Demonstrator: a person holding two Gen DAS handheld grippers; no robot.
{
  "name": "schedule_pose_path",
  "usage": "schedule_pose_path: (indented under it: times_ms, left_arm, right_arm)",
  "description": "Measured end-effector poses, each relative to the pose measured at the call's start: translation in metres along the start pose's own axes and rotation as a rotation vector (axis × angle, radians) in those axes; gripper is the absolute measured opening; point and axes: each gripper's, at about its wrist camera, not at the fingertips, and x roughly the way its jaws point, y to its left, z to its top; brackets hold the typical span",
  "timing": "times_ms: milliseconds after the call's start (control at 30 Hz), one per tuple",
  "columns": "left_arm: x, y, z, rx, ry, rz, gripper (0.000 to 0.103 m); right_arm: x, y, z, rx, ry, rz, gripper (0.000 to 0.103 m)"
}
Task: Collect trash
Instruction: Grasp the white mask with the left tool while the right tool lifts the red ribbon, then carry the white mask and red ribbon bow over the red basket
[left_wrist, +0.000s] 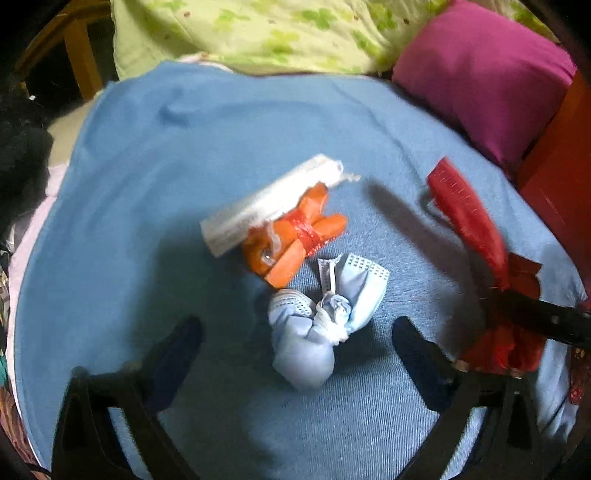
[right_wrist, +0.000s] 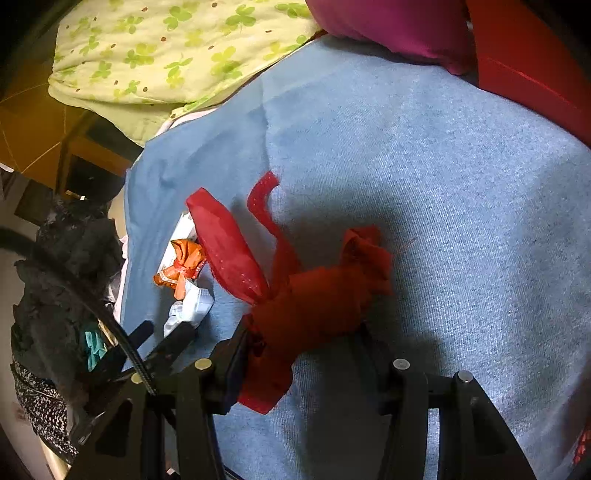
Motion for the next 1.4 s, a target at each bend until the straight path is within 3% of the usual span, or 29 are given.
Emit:
schedule_pose_path:
  times_ms: [67,100,300,467,667,933,1400]
  left_arm:
    - [0.006,0.002,0.002,-0.016,0.028,-0.035,0.061]
    - [0.009,0.003,0.002,-0.024,0.042,-0.047,0.055]
    - [-0.003,0.008,-0.007,-0.048,0.002,-0.066,0.047]
    - [-0.025,0.004,-0.024,-0.053,-0.051,-0.021,0.046]
    - [-0.078,-0.008,-0.042,0.010,-0.163,0.091,0.046]
    - [-0.157,-0.018,-0.066,0.056,-0.349,0.203,0.046]
    - [-0.238,-0.019,-0.100,0.081,-0.490,0.257,0.046]
  right_arm:
    - [-0.002,-0.001,0.000,0.001,-0.003,0.004,0.054]
    - [-0.002,-0.001,0.000,0.002,-0.004,0.008,0.054]
    - [-0.004,0.002,-0.001,-0.012,-0.017,0.007,0.054]
    - [-0.007,0.008,-0.003,-0.048,-0.031,0.005,0.054]
    - [-0.014,0.019,-0.010,-0.099,-0.067,0.014,0.054]
    - [-0.046,0.046,-0.032,-0.219,-0.211,0.033,0.054]
    - [-0.104,0.066,-0.107,-0.307,-0.389,0.110,0.054]
